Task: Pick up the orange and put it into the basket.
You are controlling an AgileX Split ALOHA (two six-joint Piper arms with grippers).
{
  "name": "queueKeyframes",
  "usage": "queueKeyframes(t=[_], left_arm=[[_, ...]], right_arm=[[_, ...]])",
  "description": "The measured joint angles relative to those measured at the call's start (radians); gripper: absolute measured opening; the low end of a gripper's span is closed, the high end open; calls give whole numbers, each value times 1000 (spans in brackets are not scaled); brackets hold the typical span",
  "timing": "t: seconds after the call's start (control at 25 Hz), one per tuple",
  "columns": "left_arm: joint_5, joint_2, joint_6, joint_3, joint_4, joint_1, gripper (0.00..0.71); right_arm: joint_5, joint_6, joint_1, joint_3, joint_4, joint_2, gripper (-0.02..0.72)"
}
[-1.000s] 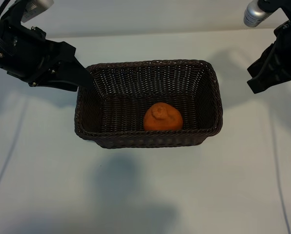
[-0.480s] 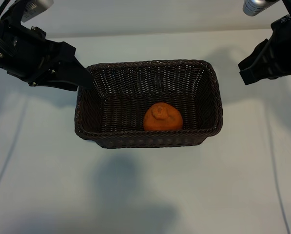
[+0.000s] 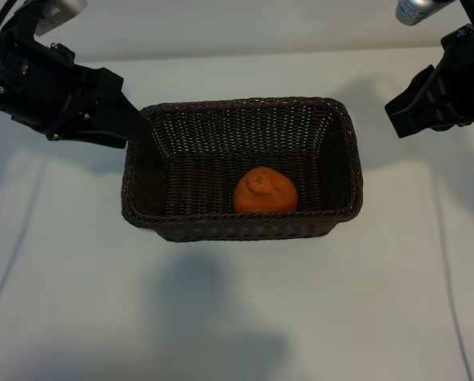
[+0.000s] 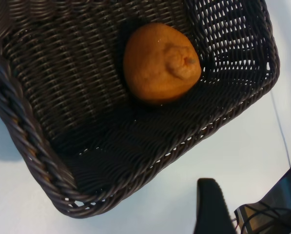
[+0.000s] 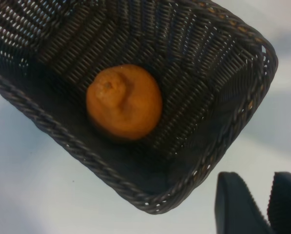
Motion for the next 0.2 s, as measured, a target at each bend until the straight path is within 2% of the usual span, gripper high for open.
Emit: queueKeyframes(t=[0.2], left_arm=[[0, 0, -1, 0, 0, 0, 453]], right_arm=[[0, 0, 0, 0, 1, 0, 223]])
